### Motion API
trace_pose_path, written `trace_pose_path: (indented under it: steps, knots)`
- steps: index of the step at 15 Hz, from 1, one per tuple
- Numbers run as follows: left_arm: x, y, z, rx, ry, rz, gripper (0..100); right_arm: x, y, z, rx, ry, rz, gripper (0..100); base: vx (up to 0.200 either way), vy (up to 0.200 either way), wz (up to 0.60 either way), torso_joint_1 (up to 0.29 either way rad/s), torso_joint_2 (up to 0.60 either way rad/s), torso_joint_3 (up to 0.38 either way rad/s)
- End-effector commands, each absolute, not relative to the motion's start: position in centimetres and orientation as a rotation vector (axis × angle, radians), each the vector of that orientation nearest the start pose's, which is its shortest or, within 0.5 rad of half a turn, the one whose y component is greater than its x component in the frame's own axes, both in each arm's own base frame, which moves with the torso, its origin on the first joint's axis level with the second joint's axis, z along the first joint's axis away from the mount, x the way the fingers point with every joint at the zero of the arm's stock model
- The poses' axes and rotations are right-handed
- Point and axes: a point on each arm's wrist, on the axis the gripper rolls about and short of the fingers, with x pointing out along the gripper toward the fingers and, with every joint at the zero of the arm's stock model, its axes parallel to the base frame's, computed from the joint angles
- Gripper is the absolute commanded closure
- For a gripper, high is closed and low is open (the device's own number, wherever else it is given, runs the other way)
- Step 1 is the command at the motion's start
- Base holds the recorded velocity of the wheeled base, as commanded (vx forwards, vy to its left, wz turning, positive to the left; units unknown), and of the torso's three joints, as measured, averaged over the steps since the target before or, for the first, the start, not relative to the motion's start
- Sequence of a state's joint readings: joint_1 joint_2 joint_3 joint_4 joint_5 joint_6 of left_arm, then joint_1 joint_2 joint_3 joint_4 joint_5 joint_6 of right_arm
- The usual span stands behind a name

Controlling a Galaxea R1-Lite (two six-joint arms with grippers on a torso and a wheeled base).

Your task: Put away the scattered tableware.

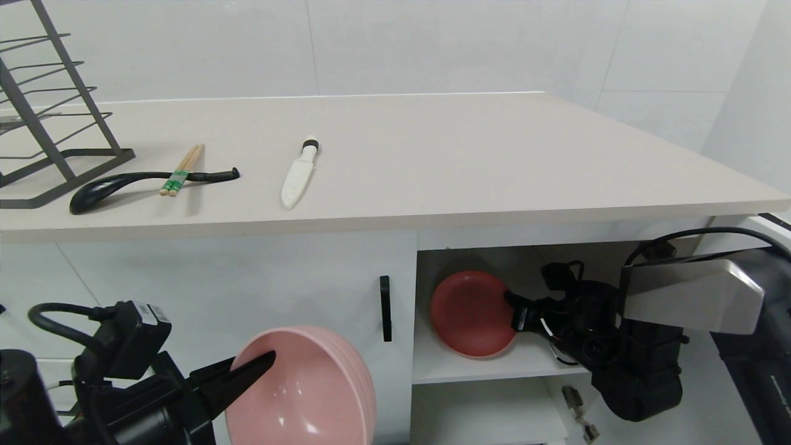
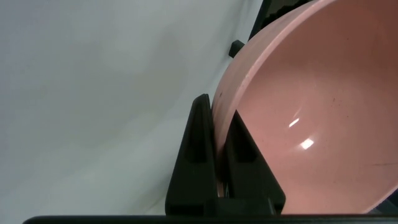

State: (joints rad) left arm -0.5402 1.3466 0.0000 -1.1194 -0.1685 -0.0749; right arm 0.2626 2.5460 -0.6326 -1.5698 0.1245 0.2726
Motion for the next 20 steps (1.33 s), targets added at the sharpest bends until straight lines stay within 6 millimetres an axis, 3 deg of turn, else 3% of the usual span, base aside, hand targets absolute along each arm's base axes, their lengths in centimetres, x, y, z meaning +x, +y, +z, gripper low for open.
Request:
trace_pose_path:
  steps: [1,5,10,11,16,18,20]
  knots:
    - [12.3,-7.8,11.6,-0.028,0.256,-0.698,100,34.6,9.7,-6.0,0.269,0.401,0.328,100,0.000,0.000,0.00,0.000,0.00,0.000]
    - [12.3,-7.8,11.6,-0.029,0.256,-0.696,100,35.1,10.0,-7.3,0.292,0.403,0.270,100,0.000,0.000,0.00,0.000,0.00,0.000]
    - [12.3,-7.8,11.6,-0.029,0.256,-0.696,100,35.2,10.3,-7.3,0.302,0.402,0.270,100,0.000,0.000,0.00,0.000,0.00,0.000]
    - [12.3,-7.8,11.6,-0.029,0.256,-0.696,100,35.4,10.3,-7.3,0.312,0.391,0.253,0,0.000,0.000,0.00,0.000,0.00,0.000]
    - [12.3,-7.8,11.6,-0.029,0.254,-0.697,100,35.7,10.2,-7.0,0.310,0.377,0.249,0,0.000,0.000,0.00,0.000,0.00,0.000]
    - [12.3,-7.8,11.7,-0.030,0.248,-0.698,100,35.2,10.3,-4.8,0.300,0.344,0.259,0,0.000,0.000,0.00,0.000,0.00,0.000]
    - [12.2,-7.9,11.7,-0.028,0.243,-0.707,100,33.4,10.6,-2.9,0.267,0.345,0.273,0,0.000,0.000,0.00,0.000,0.00,0.000]
